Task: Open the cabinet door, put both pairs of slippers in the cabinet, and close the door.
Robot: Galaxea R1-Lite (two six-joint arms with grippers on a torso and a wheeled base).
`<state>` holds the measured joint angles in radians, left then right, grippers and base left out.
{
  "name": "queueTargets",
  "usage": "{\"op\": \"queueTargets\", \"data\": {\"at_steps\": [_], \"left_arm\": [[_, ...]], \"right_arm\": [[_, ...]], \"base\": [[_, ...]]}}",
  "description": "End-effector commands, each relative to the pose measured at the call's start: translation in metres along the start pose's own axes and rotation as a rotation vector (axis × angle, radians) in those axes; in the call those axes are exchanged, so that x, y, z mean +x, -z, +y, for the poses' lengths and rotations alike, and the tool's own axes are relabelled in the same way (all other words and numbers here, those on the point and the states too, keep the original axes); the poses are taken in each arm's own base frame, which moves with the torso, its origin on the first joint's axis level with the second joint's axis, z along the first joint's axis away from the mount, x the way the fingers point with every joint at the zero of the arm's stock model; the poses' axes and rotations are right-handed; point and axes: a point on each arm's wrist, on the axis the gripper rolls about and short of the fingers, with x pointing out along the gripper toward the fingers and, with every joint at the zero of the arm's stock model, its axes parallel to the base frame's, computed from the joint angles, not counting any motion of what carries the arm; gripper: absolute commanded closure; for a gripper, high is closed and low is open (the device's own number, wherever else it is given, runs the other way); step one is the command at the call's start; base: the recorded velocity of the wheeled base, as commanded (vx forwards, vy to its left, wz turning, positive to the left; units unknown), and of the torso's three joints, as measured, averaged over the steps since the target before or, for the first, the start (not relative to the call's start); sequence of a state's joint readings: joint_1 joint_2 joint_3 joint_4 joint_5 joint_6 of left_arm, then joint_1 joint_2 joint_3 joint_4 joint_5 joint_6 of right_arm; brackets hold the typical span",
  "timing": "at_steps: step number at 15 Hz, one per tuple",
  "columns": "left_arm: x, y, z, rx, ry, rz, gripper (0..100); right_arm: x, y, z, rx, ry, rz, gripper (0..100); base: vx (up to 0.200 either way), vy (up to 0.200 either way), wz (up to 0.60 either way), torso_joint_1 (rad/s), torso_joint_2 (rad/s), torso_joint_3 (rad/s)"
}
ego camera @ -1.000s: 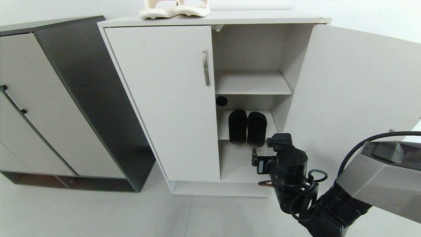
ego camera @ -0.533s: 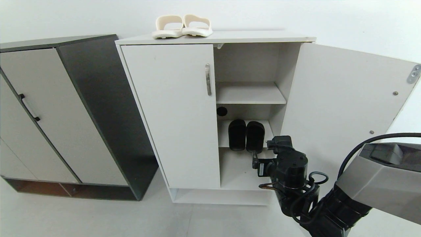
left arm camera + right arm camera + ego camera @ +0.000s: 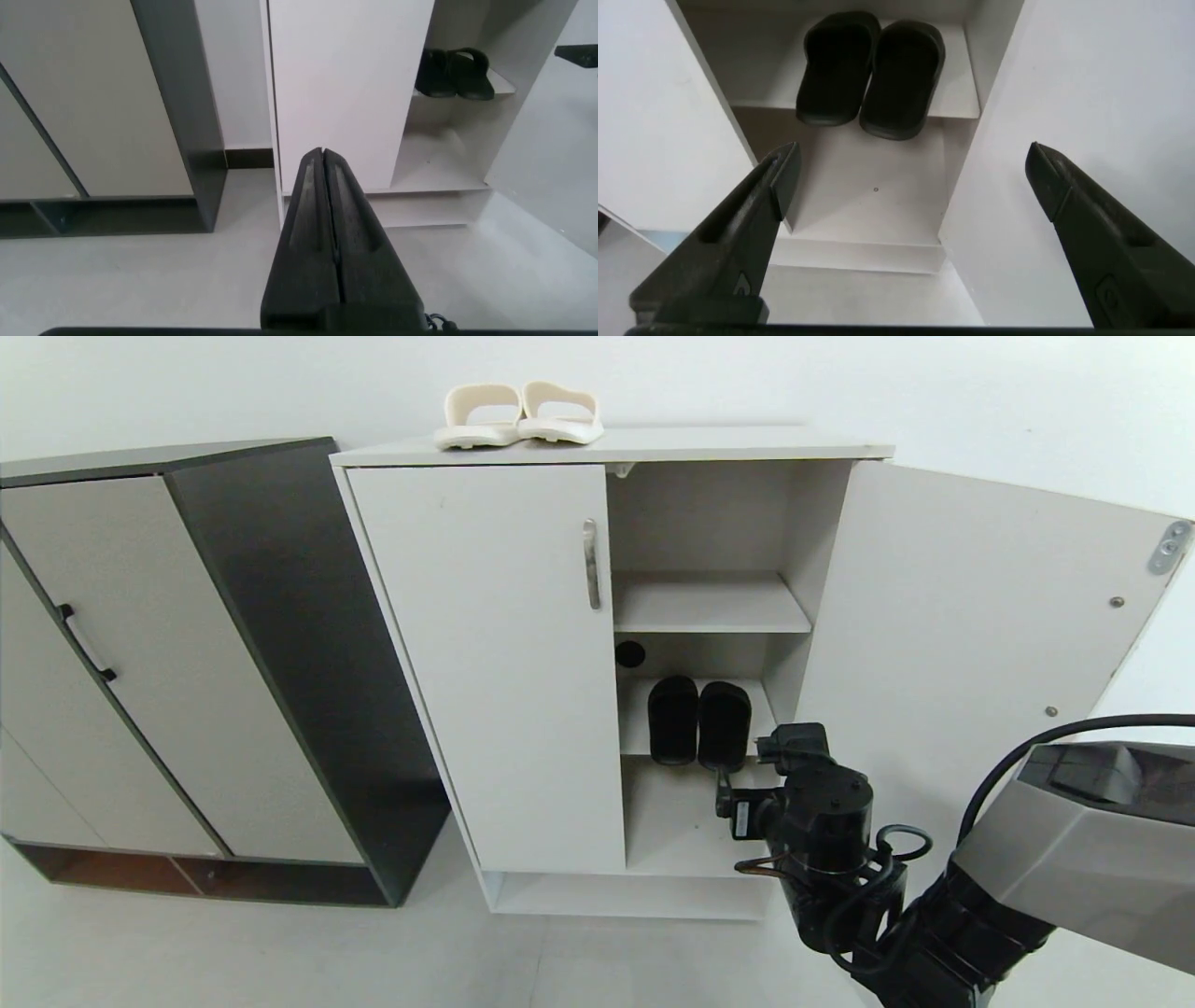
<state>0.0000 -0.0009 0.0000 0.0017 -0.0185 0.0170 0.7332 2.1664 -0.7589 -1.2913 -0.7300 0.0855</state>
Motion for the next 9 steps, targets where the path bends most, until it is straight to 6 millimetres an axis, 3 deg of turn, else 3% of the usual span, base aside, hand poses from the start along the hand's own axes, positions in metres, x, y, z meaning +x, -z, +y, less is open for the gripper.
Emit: {"op": "queueTargets", "data": {"at_steps": [1,9], "left_arm": [[0.0001,0.0000,0.0000,0.000,0.000,0.001,100],[0.0001,0.0000,0.0000,0.000,0.001,0.001,100]], "right_arm": [[0.0003,0.0034,0.0007,-0.006,-0.001,0.007,0],[0.0010,0.0047,-0.0011,-0.007,0.006,0.010,0]], "base": [[0.000,0.200,0.00,0.007,0.00,0.002],[0.000,0.200,0.00,0.003,0.00,0.006]]}}
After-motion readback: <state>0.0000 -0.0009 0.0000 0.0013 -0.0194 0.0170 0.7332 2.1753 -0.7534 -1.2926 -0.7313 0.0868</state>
